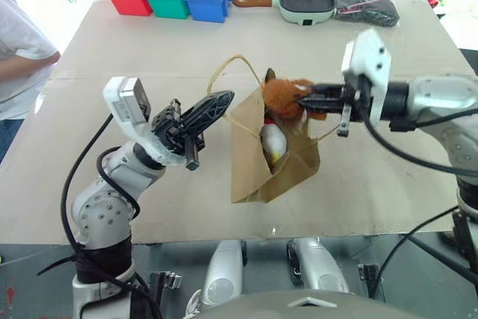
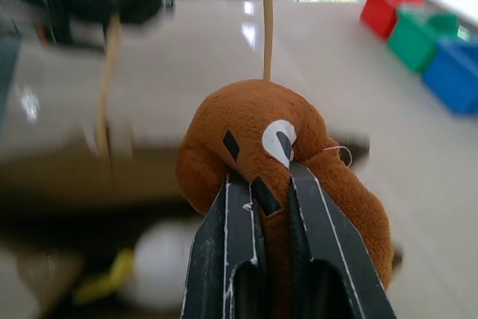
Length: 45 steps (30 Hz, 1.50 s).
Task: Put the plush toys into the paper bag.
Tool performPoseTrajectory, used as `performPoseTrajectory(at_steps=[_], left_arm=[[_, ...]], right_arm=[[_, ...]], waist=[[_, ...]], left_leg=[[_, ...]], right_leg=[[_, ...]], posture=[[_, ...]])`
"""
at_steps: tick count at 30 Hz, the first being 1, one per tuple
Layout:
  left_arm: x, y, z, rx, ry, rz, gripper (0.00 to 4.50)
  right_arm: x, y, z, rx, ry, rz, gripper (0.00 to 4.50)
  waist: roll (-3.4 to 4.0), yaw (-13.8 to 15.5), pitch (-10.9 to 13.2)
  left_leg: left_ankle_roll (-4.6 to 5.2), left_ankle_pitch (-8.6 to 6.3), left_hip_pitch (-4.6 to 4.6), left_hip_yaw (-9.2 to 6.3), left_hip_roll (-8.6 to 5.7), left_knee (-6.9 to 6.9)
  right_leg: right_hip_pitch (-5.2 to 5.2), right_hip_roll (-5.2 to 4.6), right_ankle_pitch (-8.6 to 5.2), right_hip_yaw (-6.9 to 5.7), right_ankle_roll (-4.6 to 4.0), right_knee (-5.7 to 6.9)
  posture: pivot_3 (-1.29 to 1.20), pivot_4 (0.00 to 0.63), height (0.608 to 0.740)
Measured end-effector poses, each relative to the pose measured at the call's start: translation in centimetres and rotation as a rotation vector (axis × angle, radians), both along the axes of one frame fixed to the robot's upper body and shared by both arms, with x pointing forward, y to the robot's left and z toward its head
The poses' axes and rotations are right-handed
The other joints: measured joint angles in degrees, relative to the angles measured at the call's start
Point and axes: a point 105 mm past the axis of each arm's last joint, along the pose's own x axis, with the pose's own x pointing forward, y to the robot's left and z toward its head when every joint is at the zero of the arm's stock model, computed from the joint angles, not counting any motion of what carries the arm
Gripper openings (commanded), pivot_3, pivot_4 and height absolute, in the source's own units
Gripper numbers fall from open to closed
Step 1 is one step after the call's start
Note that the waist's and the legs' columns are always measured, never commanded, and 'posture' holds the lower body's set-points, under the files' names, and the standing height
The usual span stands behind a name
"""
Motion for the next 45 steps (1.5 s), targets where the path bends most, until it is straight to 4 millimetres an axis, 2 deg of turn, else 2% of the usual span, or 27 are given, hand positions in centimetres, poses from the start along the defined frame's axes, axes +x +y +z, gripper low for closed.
performPoseTrajectory(at_steps=[6, 11, 14, 15, 16, 18, 20, 21, 22, 24, 27, 30, 31, 34, 36, 39, 41, 45], left_arm=[[-0.2, 0.4, -0.6, 0.000, 0.019, 0.014, 0.00], [-0.4, 0.9, -1.0, 0.007, 0.026, 0.028, 0.00], [-0.5, 1.1, -1.3, 0.011, 0.035, 0.029, 0.00], [-0.5, 1.1, -1.4, 0.011, 0.039, 0.027, 0.00], [-0.5, 1.1, -1.4, 0.011, 0.039, 0.027, 0.00], [-0.5, 1.2, -1.5, 0.010, 0.039, 0.033, 0.00], [-0.5, 1.3, -1.6, 0.013, 0.032, 0.040, 0.00], [-0.5, 1.3, -1.6, 0.014, 0.030, 0.040, 0.00], [-0.5, 1.3, -1.6, 0.015, 0.029, 0.044, 0.00], [-0.6, 1.5, -2.0, 0.013, 0.039, 0.053, 0.00], [-0.6, 1.8, -2.6, 0.020, 0.051, 0.074, 0.00], [-0.7, 1.7, -2.6, 0.020, 0.048, 0.073, 0.00], [-0.7, 1.9, -2.6, 0.019, 0.043, 0.086, 0.00], [-0.5, 2.0, -2.6, 0.020, 0.040, 0.091, 0.00], [-0.3, 2.1, -2.5, 0.016, 0.033, 0.095, 0.00], [-0.2, 2.0, -2.3, 0.015, 0.026, 0.094, 0.00], [0.0, 2.1, -2.0, 0.021, 0.016, 0.092, 0.00], [0.3, 2.4, -2.0, 0.025, 0.018, 0.090, 0.00]], right_arm=[[0.1, -0.1, -0.6, -0.076, -0.045, 0.024, 0.07], [0.2, 0.9, -2.5, -0.231, -0.110, 0.124, 0.07], [0.1, 1.9, -2.7, -0.323, -0.186, 0.218, 0.07], [-0.1, 3.2, -2.8, -0.347, -0.226, 0.289, 0.53], [-0.2, 3.3, -2.8, -0.347, -0.227, 0.294, 0.67], [-0.8, 4.4, -3.4, -0.359, -0.227, 0.378, 1.32], [-1.2, 5.3, -3.9, -0.360, -0.240, 0.444, 2.34], [-1.1, 5.3, -4.0, -0.363, -0.245, 0.447, 2.71], [-1.0, 5.2, -4.0, -0.365, -0.248, 0.445, 2.71], [-0.7, 4.6, -3.3, -0.334, -0.244, 0.412, 2.71], [0.3, 2.1, -1.5, -0.286, -0.244, 0.283, 2.71], [0.2, 1.5, -0.9, -0.231, -0.212, 0.236, 2.71], [0.1, -0.5, 0.7, -0.100, -0.140, 0.107, 2.71], [0.3, -3.1, 3.4, 0.073, -0.084, -0.085, 2.71], [0.0, -5.2, 4.4, 0.215, 0.008, -0.205, 2.71], [-1.4, -6.8, 5.3, 0.362, 0.116, -0.241, 2.71], [-2.6, -8.1, 5.4, 0.411, 0.154, -0.272, 2.71], [-3.4, -10.0, 2.3, 0.419, 0.312, -0.384, 2.71]], waist=[[0.00, -0.2, 0.0], [0.00, -0.2, 0.0], [0.00, -0.3, 0.0], [-0.01, -0.3, 0.0], [0.00, -0.3, 0.0], [-0.02, -0.2, 0.0], [-0.03, 0.0, 0.0], [-0.03, 0.1, 0.0], [-0.03, 0.2, 0.0], [-0.03, 0.2, 0.0], [-0.03, 0.3, 0.0], [-0.03, 0.1, 0.0], [-0.02, 0.2, 0.0], [-0.05, 0.2, 0.0], [-0.05, 0.3, 0.0], [-0.04, 0.2, 0.0], [-0.05, 0.3, 0.0], [-0.06, 0.2, 0.0]], left_leg=[[0.00, 0.00, 0.03, 0.00, 0.02, 0.00], [0.00, 0.00, 0.03, 0.00, 0.02, 0.00], [0.00, 0.00, 0.05, -0.01, 0.03, -0.01], [0.00, 0.00, 0.06, -0.02, 0.04, -0.01], [-0.01, 0.00, 0.05, -0.03, 0.04, -0.01], [0.00, 0.00, 0.04, -0.04, 0.04, -0.01], [-0.01, 0.00, 0.01, -0.04, 0.02, 0.03], [-0.01, 0.00, 0.01, -0.04, 0.01, 0.05], [-0.01, 0.00, 0.01, -0.04, 0.00, 0.05], [-0.01, 0.00, 0.01, -0.02, 0.01, 0.06], [-0.01, 0.00, 0.01, -0.06, 0.01, 0.06], [0.00, 0.00, 0.03, -0.05, 0.03, 0.05], [0.00, 0.00, 0.00, -0.05, 0.02, 0.02], [0.00, 0.00, 0.00, -0.05, 0.01, 0.04], [0.00, 0.00, 0.01, -0.04, 0.01, 0.03], [0.01, 0.00, 0.01, 0.01, 0.00, 0.03], [0.01, 0.00, 0.02, -0.01, 0.00, 0.01], [0.01, -0.01, 0.02, 0.08, -0.01, 0.00]], right_leg=[[0.01, 0.03, 0.00, 0.00, 0.00, 0.00], [0.00, 0.03, -0.01, 0.00, 0.00, 0.00], [0.00, 0.03, -0.01, 0.00, 0.00, 0.00], [0.00, 0.04, -0.01, -0.02, -0.01, 0.00], [0.00, 0.04, -0.01, -0.03, -0.01, 0.01], [0.01, 0.03, 0.00, -0.04, -0.01, -0.01], [0.01, -0.03, 0.00, -0.05, -0.01, -0.01], [0.01, -0.04, 0.00, -0.05, -0.01, 0.00], [0.02, -0.05, 0.00, -0.05, -0.01, -0.01], [0.03, -0.07, 0.00, -0.04, -0.01, 0.00], [0.03, -0.06, 0.00, -0.08, -0.02, 0.00], [0.02, -0.02, 0.00, -0.07, -0.02, 0.02], [0.02, -0.04, 0.00, -0.05, -0.03, 0.01], [0.04, -0.03, 0.00, -0.05, -0.02, 0.02], [0.04, -0.01, 0.00, -0.05, -0.02, 0.01], [0.03, 0.00, 0.00, 0.00, -0.02, 0.01], [0.04, 0.02, 0.00, -0.02, -0.02, 0.01], [0.03, 0.01, -0.01, 0.07, -0.01, -0.01]], posture=[[0.00, 0.150, 0.740], [0.00, 0.150, 0.740], [0.00, 0.150, 0.740], [0.00, 0.150, 0.740], [0.00, 0.150, 0.740], [0.00, 0.150, 0.740], [0.00, 0.150, 0.740], [0.00, 0.150, 0.740], [0.00, 0.150, 0.740], [0.00, 0.150, 0.740], [0.00, 0.150, 0.740], [0.00, 0.150, 0.740], [0.00, 0.150, 0.740], [0.00, 0.150, 0.740], [0.00, 0.150, 0.740], [0.00, 0.150, 0.740], [0.00, 0.150, 0.740], [0.00, 0.150, 0.740]])
